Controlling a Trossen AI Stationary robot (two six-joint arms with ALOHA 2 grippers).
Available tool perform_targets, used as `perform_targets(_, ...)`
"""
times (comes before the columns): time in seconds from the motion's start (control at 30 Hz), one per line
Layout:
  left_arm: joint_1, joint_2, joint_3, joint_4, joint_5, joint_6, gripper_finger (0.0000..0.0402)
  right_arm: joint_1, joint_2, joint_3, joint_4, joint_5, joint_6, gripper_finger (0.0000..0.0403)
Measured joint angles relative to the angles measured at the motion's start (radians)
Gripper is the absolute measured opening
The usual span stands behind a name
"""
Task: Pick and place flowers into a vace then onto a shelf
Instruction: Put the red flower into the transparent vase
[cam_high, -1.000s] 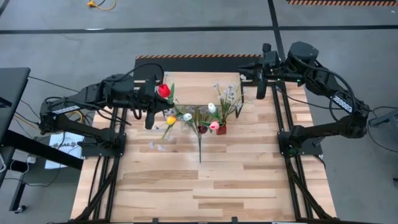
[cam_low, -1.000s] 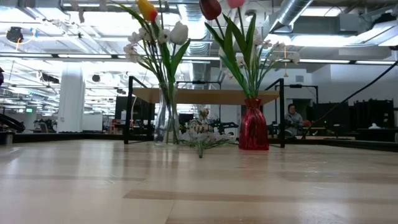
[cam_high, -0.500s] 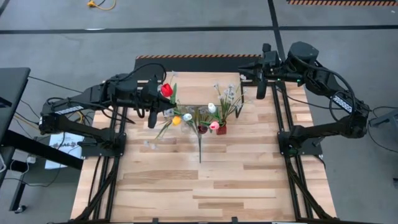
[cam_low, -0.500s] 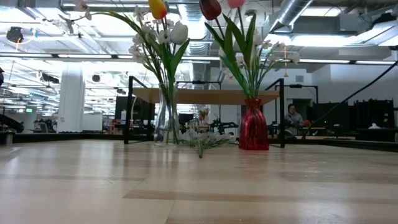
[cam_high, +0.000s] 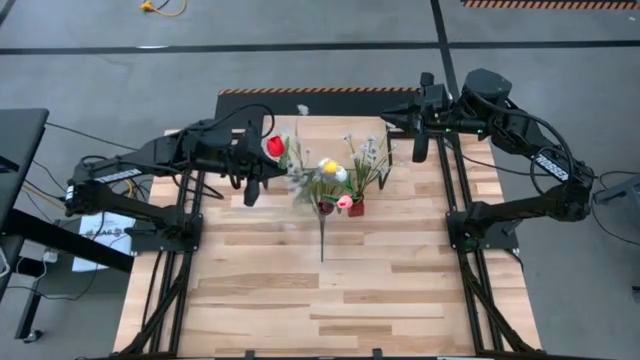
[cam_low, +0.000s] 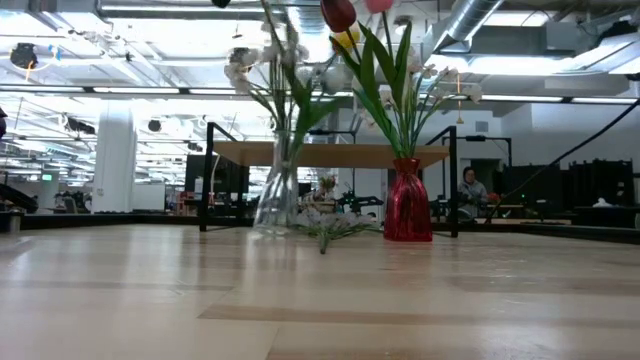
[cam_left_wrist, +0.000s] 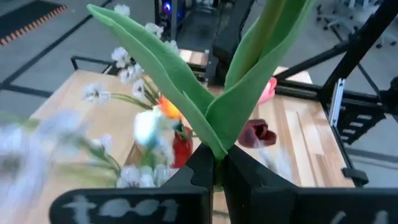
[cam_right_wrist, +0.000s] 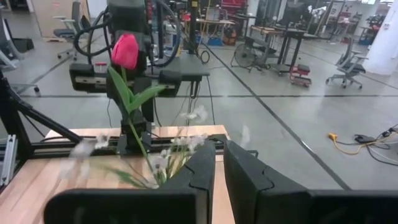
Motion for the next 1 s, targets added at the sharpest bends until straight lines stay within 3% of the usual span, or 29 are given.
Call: perform_targets(1.0,-0.005,-0.016,0.002,-0.004,0.012,-0.035,0.0000,0.000,0.000,0.000,0.000,0.000,0.002,0.0027)
